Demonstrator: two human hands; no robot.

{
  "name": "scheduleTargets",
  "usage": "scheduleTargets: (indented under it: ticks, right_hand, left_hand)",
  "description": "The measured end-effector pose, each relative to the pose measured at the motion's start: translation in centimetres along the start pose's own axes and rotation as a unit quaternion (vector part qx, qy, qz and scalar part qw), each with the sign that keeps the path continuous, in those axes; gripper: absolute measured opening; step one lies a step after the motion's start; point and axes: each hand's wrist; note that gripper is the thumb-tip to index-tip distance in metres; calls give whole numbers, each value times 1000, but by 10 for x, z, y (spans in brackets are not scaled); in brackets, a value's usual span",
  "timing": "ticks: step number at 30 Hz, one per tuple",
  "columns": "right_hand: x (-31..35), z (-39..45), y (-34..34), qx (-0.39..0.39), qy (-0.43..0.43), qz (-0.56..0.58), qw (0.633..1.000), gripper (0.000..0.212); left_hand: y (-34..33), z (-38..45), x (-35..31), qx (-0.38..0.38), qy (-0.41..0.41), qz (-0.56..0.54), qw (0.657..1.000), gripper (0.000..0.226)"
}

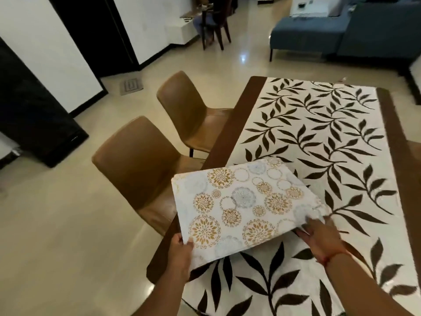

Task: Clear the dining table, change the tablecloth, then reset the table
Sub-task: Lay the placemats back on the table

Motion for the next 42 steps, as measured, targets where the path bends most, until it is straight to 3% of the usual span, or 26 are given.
scheduleTargets:
  ticks: [2,4,6,9,11,15,19,23,27,31,36,42]
  right_hand:
    - [-14,-1,-17,52,-48,10,997,39]
    - [-36,-7,-34,99,-93,12,991,45]
    - [-56,-12,-51,75,-102,7,992,45]
    - [-72,-12,-57,16,-82,-99,992,42]
    - [-73,-8,-53,-12,-100,-137,985,47]
    - [-62,7,-47,-21,-40,-224,974,55]
    - [-56,16,-41,-33,-20,-289,956,58]
    - [-56,6,-39,-10,-5,-326,945,51]
    - [-70,-9,-46,8,25,-346,938,43]
    - [-91,-15,-49,-56,21,-306,950,30]
    - [-107,-28,-61,-144,56,-325,933,25]
    - [-114,-54,-74,-241,70,-332,909,32]
  left_hand:
    - [-15,-14,14,42,32,-52,997,20]
    - [-33,-25,26,115,54,-111,986,36]
    - [-45,-38,30,173,84,-134,972,45]
    - [-48,-44,25,211,102,-139,962,40]
    - [-35,-41,16,164,98,-143,971,25]
    - [0,-13,0,26,93,-175,980,6]
    - [24,28,-1,-15,93,-73,993,17]
    - [29,52,-5,44,50,131,989,29]
    - [35,73,-8,92,3,240,966,23]
    - [45,86,-7,150,7,237,960,18]
    - [58,99,-6,226,2,221,949,10]
    - [66,118,-18,244,-61,282,926,26]
Point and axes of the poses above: each hand's wrist, its own z-axis towards the middle knuckle, its own y-axis out of the back of the hand, x = y × z, and after that the axes turned 15 degrees about z, right-handed
